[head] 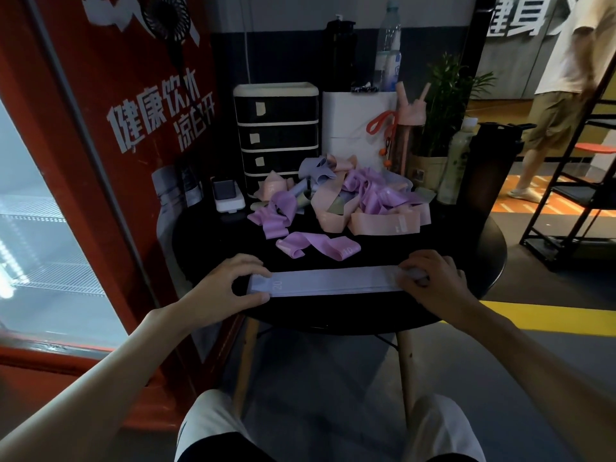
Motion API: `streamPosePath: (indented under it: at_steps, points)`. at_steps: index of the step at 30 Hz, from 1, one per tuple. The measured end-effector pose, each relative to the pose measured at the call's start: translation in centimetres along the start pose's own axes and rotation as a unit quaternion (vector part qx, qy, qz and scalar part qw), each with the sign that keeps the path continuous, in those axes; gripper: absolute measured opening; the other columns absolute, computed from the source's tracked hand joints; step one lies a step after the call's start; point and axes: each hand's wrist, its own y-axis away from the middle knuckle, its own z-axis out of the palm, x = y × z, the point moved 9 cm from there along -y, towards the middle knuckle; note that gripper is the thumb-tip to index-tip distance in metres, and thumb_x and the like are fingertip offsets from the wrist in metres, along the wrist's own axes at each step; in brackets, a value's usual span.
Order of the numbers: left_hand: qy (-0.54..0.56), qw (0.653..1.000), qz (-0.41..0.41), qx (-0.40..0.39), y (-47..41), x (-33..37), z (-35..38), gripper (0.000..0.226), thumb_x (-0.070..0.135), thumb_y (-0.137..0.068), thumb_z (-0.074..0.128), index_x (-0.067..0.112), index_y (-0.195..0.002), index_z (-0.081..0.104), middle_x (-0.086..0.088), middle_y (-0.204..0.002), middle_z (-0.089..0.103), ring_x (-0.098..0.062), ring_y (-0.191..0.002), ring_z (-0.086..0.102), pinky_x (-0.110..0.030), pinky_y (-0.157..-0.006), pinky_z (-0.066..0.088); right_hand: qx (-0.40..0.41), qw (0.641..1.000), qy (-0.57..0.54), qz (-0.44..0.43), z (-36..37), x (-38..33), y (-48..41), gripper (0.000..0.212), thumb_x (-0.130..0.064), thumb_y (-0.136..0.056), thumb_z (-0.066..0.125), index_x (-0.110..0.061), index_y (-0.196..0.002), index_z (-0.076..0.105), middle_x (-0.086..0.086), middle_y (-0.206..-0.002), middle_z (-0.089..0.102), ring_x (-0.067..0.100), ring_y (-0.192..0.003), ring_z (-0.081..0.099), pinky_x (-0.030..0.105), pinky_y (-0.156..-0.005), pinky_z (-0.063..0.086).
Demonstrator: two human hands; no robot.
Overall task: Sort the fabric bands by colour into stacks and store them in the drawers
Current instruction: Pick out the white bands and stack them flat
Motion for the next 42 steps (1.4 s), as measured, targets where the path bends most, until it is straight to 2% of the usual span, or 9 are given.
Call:
streamPosePath:
  at_steps: [2,6,11,17,22,26,33,39,42]
  points:
    - [-0.009,1.0,0.013,0.011,0.0,0.1,0.1,0.038,0.06,-0.073,0.07,0.039,-0.105,0.071,0.02,-0.12,0.058,-0.006,-0.116,0.051,-0.024,-0.103,0.036,0.002,1.0,0.002,-0.006,0.1,0.0,0.0,0.028,-0.039,-0.088,0.065,-0.027,-0.114,0.066,-0.006,-0.14,0.044,0.026,-0.129,0.034,0.043,-0.103,0.027]
    - [-0.012,1.0,0.007,0.007,-0.2,0.0,0.1,0.025,0.052,-0.076,0.076,0.045,-0.099,0.069,0.023,-0.12,0.057,-0.002,-0.117,0.049,-0.019,-0.101,0.033,-0.009,1.0,0.011,-0.011,0.3,0.0,0.0,0.032,-0.045,-0.086,0.066,-0.029,-0.113,0.064,-0.007,-0.148,0.038,0.027,-0.136,0.029,0.045,-0.106,0.025]
    - [-0.018,1.0,0.008,0.008,-0.3,-0.3,0.1,0.034,0.06,-0.075,0.073,0.04,-0.102,0.071,0.021,-0.119,0.059,-0.003,-0.113,0.051,-0.028,-0.104,0.037,-0.015,1.0,0.006,-0.013,0.2,0.1,0.0,0.046,-0.053,-0.083,0.066,-0.03,-0.122,0.058,-0.004,-0.136,0.043,0.024,-0.13,0.035,0.042,-0.106,0.025]
    - [-0.01,1.0,0.0,0.002,-0.3,0.2,0.4,0.046,0.068,-0.069,0.062,0.042,-0.106,0.07,0.024,-0.12,0.056,-0.002,-0.116,0.048,-0.023,-0.103,0.034,-0.039,0.999,0.01,-0.023,0.6,0.1,-0.3,0.037,-0.052,-0.083,0.066,-0.032,-0.113,0.06,-0.01,-0.133,0.048,0.022,-0.13,0.035,0.043,-0.105,0.022]
    - [-0.018,1.0,-0.02,-0.017,-0.5,0.2,0.4,0.025,0.052,-0.079,0.076,0.045,-0.102,0.07,0.025,-0.123,0.051,0.0,-0.12,0.043,-0.025,-0.105,0.031,-0.055,0.998,0.021,-0.013,0.6,-0.1,-0.5,0.037,-0.051,-0.083,0.067,-0.033,-0.114,0.06,-0.01,-0.133,0.046,0.023,-0.132,0.034,0.044,-0.106,0.022]
    - [-0.042,0.999,-0.018,0.029,-1.9,1.2,-0.9,0.04,0.076,-0.072,0.054,0.047,-0.096,0.066,0.028,-0.117,0.053,0.0,-0.117,0.045,-0.029,-0.102,0.031,-0.041,0.999,0.008,-0.013,0.2,-1.2,-2.1,0.03,-0.045,-0.086,0.064,-0.033,-0.113,0.061,-0.01,-0.132,0.048,0.019,-0.13,0.034,0.042,-0.105,0.023]
    - [-0.106,0.991,0.017,0.077,-8.9,3.4,-3.1,0.02,0.049,-0.086,0.063,0.032,-0.094,0.071,0.017,-0.103,0.065,-0.004,-0.099,0.056,-0.036,-0.088,0.048,-0.028,0.992,-0.094,-0.08,1.4,-7.8,-7.5,0.032,-0.046,-0.081,0.062,-0.025,-0.106,0.066,-0.007,-0.109,0.064,0.017,-0.104,0.061,0.045,-0.089,0.051]
    - [-0.109,0.991,-0.036,0.066,-16.8,1.8,-3.0,0.005,0.03,-0.09,0.067,0.026,-0.093,0.067,0.008,-0.098,0.068,-0.014,-0.095,0.062,-0.032,-0.081,0.051,-0.057,0.99,-0.11,-0.065,6.0,-8.5,-10.2,0.045,-0.033,-0.087,0.061,-0.023,-0.13,0.049,0.001,-0.131,0.049,0.026,-0.121,0.048,0.046,-0.1,0.042]
    - [-0.112,0.99,-0.042,0.075,-20.9,1.2,-2.9,0.016,0.036,-0.087,0.067,0.022,-0.096,0.067,0.004,-0.096,0.065,-0.02,-0.096,0.06,-0.038,-0.085,0.051,-0.067,0.984,-0.158,-0.041,7.0,-7.5,-10.6,0.048,-0.052,-0.08,0.055,-0.035,-0.125,0.048,-0.008,-0.128,0.051,0.018,-0.121,0.05,0.047,-0.102,0.042]
